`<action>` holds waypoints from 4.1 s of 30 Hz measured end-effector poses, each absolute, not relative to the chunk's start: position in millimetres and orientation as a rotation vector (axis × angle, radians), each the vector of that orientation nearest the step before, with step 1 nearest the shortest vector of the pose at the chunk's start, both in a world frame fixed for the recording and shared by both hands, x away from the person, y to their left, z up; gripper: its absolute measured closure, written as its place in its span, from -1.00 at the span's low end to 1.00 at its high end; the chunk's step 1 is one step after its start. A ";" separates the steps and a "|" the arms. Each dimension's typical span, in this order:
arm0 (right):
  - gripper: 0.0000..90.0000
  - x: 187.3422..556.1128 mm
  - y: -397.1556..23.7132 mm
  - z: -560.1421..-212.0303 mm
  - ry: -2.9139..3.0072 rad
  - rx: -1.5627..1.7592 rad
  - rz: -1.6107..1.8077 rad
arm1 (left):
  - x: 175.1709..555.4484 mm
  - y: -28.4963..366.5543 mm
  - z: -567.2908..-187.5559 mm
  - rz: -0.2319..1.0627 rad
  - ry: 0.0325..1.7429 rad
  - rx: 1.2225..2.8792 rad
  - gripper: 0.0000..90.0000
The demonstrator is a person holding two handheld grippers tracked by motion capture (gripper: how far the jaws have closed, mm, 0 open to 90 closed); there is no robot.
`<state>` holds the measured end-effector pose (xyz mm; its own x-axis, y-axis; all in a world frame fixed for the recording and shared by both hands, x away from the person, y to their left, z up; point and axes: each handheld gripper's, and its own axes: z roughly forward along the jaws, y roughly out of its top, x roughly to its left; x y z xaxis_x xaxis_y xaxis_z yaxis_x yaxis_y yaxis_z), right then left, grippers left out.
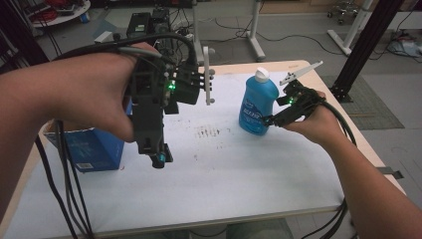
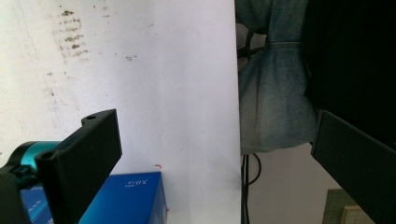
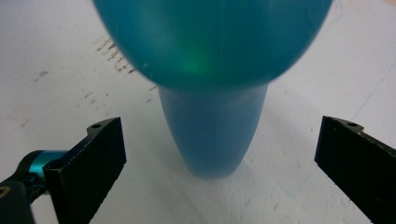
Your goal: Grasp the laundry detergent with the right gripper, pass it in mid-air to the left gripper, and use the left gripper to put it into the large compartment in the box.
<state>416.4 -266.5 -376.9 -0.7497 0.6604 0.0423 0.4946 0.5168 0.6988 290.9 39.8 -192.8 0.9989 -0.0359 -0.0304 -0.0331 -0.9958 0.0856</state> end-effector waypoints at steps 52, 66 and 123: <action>-0.65 425.8 -251.0 -404.9 2.261 0.992 1.394 | 299.8 39.2 -196.6 -0.068 -0.042 3.059 -0.96; -0.53 426.3 -250.5 -408.9 2.259 0.989 1.395 | 303.3 41.4 -199.3 -0.068 -0.028 3.062 -0.96; 0.02 394.9 -248.4 -365.0 2.305 0.734 1.453 | 325.3 40.1 -198.5 -0.042 0.049 3.064 -0.96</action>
<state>394.9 -248.4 -365.0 -0.8174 0.5761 0.0048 0.2527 0.3511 0.9016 325.3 40.1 -198.5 0.9991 0.0312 -0.0285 0.0333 -0.9965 0.0766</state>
